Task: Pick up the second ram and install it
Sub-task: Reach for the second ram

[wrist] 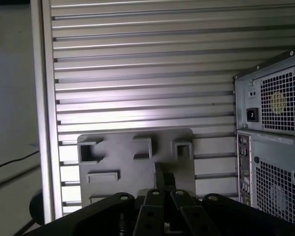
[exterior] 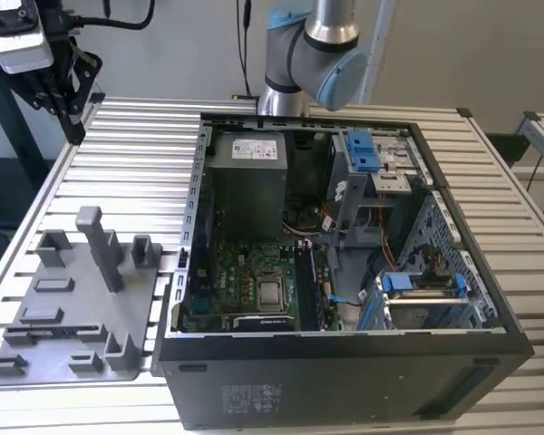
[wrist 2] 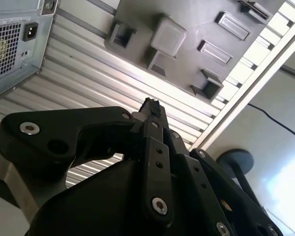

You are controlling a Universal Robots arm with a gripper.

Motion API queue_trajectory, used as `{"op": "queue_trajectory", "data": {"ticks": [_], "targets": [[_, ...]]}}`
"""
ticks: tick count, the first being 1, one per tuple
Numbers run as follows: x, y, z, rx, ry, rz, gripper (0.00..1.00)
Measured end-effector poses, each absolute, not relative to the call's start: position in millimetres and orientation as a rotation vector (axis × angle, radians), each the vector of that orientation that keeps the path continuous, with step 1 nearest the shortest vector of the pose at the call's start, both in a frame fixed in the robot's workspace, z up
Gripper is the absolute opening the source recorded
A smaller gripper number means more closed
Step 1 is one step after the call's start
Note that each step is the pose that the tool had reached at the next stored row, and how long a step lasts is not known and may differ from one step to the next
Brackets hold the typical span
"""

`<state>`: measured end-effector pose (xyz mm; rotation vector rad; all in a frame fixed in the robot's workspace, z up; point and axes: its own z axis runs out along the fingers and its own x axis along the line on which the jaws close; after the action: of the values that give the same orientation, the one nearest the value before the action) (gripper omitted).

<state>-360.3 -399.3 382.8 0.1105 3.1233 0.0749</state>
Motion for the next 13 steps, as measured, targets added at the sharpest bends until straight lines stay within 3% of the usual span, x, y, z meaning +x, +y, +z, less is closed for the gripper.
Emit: {"op": "queue_trajectory", "data": {"ticks": [13], "targets": [[-400,-399,381,0.11,3.123,0.075,0.11]]}}
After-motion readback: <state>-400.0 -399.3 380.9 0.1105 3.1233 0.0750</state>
